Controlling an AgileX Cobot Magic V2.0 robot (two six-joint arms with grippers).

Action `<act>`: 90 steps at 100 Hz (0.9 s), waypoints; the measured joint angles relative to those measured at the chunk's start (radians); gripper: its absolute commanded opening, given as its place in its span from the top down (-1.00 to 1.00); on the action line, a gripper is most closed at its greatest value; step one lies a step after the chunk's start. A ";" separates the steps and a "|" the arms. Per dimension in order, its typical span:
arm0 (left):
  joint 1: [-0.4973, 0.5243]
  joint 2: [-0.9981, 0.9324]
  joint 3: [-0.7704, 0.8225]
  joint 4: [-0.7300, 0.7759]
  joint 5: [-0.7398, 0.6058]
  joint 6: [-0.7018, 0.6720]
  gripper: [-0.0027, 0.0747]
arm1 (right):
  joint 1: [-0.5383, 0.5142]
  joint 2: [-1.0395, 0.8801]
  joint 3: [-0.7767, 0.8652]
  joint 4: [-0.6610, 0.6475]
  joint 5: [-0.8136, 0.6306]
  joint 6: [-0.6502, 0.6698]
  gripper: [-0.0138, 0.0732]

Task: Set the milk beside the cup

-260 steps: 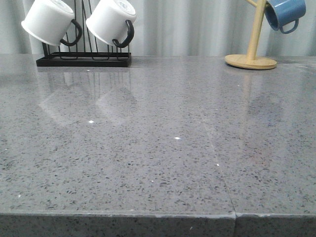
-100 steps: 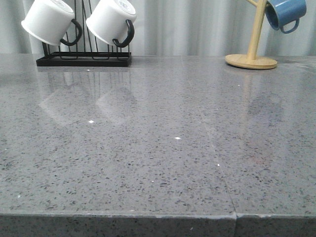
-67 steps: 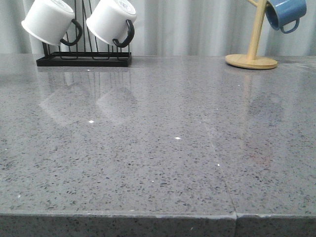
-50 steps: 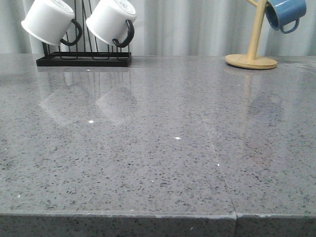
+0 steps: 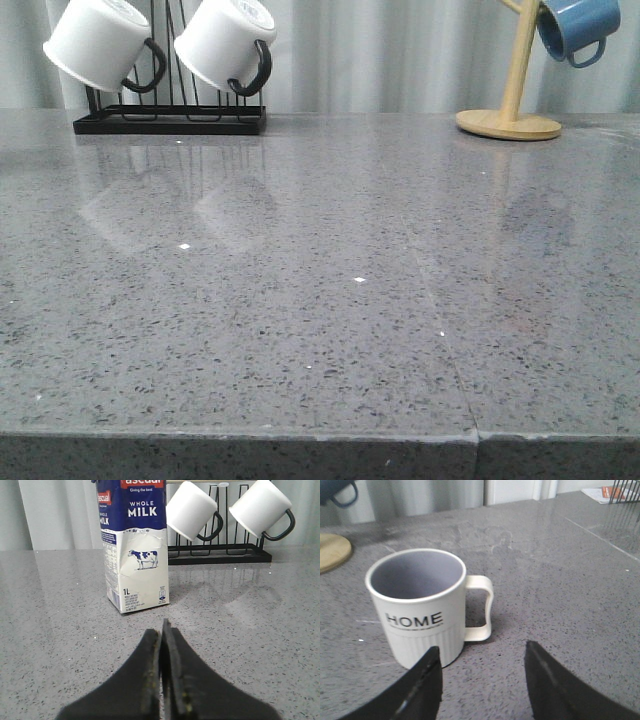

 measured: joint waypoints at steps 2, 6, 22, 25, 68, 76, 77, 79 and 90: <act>0.000 0.000 0.000 0.000 0.000 0.000 0.98 | -0.007 0.022 0.000 0.000 -0.019 -0.008 -0.22; 0.000 0.000 0.000 0.000 0.000 0.000 0.98 | -0.019 0.067 0.000 -0.001 -0.058 -0.014 -0.22; 0.000 0.000 0.000 0.000 0.000 0.000 0.98 | -0.045 0.217 0.000 -0.002 -0.207 -0.027 -0.22; 0.000 0.000 0.000 0.000 0.000 0.000 0.98 | -0.045 0.241 0.000 -0.002 -0.241 -0.027 -0.22; 0.000 0.000 0.000 0.000 0.000 0.000 0.98 | -0.045 0.562 -0.060 -0.002 -0.541 -0.030 -0.22; 0.000 0.000 0.000 0.000 0.000 0.000 0.98 | -0.045 0.614 -0.093 -0.002 -0.552 -0.030 -0.22; 0.000 0.000 0.000 0.000 0.000 0.000 0.98 | -0.045 0.618 -0.096 -0.003 -0.552 -0.030 -0.22; 0.000 0.000 0.000 0.000 0.000 0.000 0.98 | -0.045 0.629 -0.104 -0.003 -0.557 -0.030 -0.22; 0.000 0.000 0.000 0.000 0.000 0.000 0.98 | -0.045 0.675 -0.141 -0.012 -0.572 -0.030 0.03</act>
